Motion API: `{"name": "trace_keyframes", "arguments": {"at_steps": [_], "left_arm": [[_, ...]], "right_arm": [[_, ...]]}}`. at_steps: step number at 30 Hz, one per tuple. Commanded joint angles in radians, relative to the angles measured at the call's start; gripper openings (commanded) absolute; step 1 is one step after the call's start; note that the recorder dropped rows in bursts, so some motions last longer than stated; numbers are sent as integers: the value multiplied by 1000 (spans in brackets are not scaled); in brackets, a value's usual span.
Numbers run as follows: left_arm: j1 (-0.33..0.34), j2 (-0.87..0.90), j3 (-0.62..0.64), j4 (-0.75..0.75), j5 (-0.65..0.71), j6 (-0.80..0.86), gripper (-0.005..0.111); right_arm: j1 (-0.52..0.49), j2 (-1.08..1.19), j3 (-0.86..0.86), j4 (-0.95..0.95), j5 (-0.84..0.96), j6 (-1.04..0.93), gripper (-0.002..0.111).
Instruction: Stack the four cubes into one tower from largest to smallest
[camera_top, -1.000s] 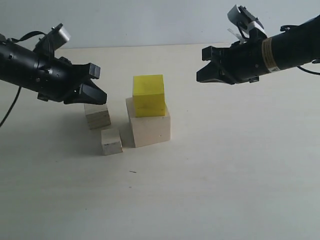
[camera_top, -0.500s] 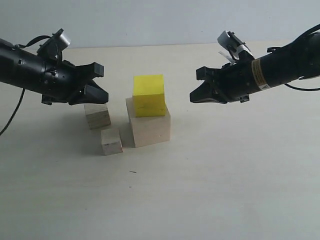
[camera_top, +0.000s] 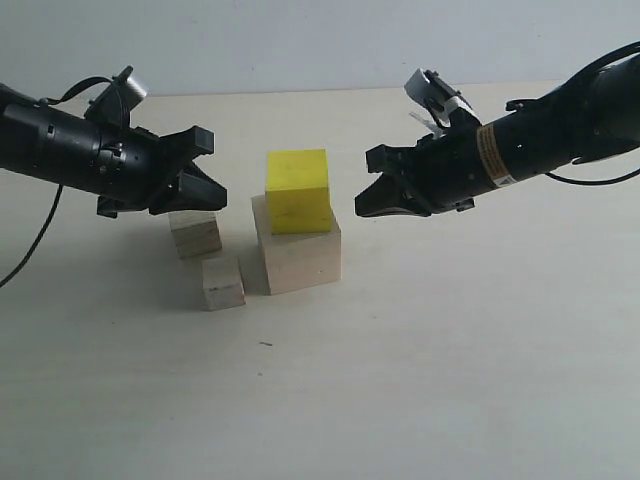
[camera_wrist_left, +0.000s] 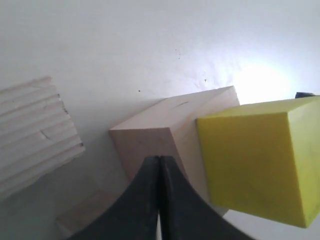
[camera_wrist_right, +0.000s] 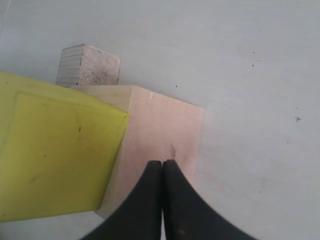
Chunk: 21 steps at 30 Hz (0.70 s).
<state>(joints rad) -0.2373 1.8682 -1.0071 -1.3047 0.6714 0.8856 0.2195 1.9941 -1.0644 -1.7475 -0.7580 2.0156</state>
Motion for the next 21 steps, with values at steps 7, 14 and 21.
{"name": "trace_keyframes", "arguments": {"at_steps": [7,14,21], "left_arm": [[-32,12,3,-17,-21,10,0],[-32,12,3,-17,-50,23,0],[-32,12,3,-15,-50,29,0]], "right_arm": [[1,-4,1,3,-52,-9,0],[1,-4,1,3,-67,-9,0],[1,-4,1,3,-67,2,0]]}}
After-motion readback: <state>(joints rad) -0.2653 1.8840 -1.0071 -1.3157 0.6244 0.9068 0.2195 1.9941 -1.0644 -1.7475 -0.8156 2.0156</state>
